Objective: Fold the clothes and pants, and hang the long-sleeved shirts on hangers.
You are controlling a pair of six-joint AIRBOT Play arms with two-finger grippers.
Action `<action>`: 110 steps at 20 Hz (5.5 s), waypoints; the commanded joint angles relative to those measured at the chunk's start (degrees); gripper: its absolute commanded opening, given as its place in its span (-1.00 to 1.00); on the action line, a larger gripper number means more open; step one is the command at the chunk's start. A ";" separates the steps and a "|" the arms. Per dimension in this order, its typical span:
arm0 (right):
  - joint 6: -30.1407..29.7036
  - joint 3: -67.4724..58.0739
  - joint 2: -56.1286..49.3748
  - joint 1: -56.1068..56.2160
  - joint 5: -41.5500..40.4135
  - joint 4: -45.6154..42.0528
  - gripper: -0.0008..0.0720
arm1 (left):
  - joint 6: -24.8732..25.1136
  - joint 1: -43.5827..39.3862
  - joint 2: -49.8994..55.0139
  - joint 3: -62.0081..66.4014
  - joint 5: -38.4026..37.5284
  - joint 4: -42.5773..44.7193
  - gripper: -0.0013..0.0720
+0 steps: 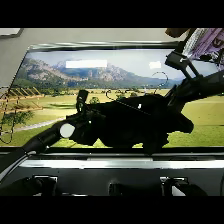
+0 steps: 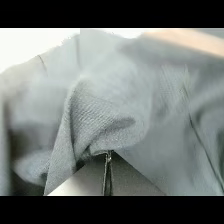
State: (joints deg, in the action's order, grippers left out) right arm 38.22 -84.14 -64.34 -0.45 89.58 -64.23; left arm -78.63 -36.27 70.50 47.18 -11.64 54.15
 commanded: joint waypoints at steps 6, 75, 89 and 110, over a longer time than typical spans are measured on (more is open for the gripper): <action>4.28 -0.02 3.45 0.02 3.58 2.08 -0.89 | -0.02 8.02 0.96 8.35 -6.58 -0.15 -0.92; -12.13 -10.93 -5.66 11.41 -2.51 4.46 -0.89 | 51.28 17.86 -4.24 21.81 -41.57 -0.15 0.69; -10.91 -10.95 -5.88 11.41 -1.46 5.62 -0.88 | 51.84 15.85 0.48 21.84 -41.24 -3.15 -0.91; -5.14 -7.50 0.61 -21.57 -6.01 5.84 0.54 | 51.84 15.74 -5.35 21.84 -36.35 -3.17 -0.92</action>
State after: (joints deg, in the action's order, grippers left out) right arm 40.47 -92.99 -59.81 -14.87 81.95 -67.11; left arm -26.92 -20.49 65.76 68.97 -48.07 50.96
